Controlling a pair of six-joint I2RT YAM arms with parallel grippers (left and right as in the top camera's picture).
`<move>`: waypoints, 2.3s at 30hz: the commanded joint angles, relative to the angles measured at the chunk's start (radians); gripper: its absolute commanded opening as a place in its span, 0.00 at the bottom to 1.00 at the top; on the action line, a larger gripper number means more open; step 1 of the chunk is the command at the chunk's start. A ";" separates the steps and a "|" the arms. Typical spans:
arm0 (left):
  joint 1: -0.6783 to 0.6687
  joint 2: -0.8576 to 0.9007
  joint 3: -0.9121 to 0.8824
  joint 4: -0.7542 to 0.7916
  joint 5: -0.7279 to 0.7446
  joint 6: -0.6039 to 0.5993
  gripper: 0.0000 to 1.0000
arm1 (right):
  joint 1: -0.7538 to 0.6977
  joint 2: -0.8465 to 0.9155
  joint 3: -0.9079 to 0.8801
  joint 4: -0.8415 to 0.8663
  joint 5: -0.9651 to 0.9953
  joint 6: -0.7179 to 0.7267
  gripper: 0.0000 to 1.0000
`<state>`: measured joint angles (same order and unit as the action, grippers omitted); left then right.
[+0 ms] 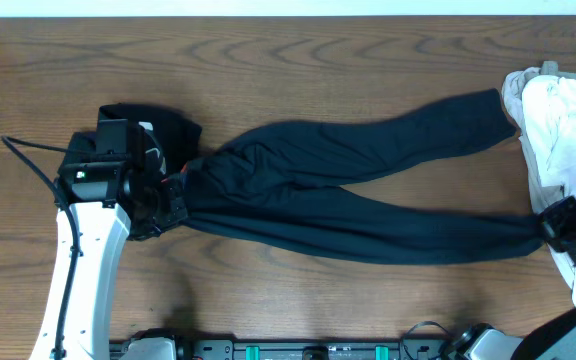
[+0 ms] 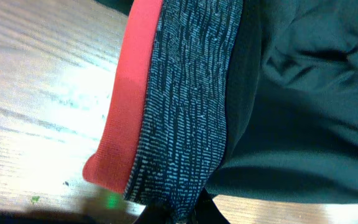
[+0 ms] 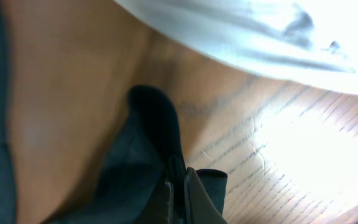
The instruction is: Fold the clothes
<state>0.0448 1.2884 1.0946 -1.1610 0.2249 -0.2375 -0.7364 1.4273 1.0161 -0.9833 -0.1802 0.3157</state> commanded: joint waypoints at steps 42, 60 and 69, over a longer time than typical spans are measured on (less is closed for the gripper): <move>0.005 0.080 0.143 -0.178 -0.061 0.050 0.06 | 0.193 0.312 0.174 0.627 -0.405 0.280 0.02; 0.004 -0.057 0.687 -0.311 0.034 0.074 0.06 | -0.012 0.193 0.486 0.298 -0.597 0.143 0.01; -0.124 -0.054 1.118 -0.528 0.108 0.137 0.06 | -0.188 -0.013 0.686 -0.039 -0.592 0.086 0.02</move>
<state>-0.0402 1.2331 2.1120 -1.6108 0.3157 -0.1337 -0.8875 1.4616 1.6581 -0.9989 -0.7654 0.4393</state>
